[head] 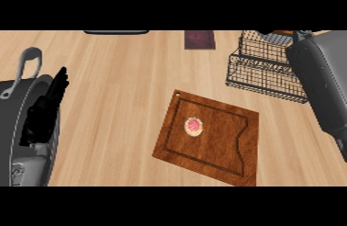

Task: Pick the squash from the cutting board and place it in the tiered basket

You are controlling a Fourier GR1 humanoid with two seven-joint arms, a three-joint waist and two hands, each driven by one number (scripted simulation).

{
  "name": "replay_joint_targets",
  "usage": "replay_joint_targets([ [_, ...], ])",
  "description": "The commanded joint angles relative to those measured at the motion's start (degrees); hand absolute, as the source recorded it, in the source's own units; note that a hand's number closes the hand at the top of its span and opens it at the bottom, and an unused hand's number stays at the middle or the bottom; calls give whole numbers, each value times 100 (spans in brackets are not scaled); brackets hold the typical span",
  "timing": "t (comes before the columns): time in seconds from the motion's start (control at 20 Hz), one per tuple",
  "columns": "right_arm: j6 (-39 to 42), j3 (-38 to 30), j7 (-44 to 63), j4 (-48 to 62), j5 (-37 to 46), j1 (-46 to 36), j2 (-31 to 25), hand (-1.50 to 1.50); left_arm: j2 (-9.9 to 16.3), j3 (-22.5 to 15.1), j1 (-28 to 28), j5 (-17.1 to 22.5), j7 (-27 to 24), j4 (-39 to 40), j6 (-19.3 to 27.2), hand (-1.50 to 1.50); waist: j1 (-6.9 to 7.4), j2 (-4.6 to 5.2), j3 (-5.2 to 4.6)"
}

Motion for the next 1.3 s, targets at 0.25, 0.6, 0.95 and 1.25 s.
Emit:
replay_joint_targets([
  [0.25, -350, -634, -889, 174, -623, 767, 59, 150, -38, 38, 90, -68, -285, 179, 16, 0, -20, 11, -11],
  [0.6, -341, -1303, -574, 572, -1302, 832, 538, -150, 51, 148, -8, 38, 92, 23, -99, 0, 10, 9, -11],
  [0.95, -1152, -1876, -1397, 256, -1779, 1129, 309, -150, -20, 58, 317, -61, -67, -230, -95, 0, 17, -2, -9],
  [1.25, -1593, -2093, -1548, -262, -1867, 1058, 102, -150, -7, 119, 64, -65, -93, 8, -101, 0, -2, 7, -11],
])
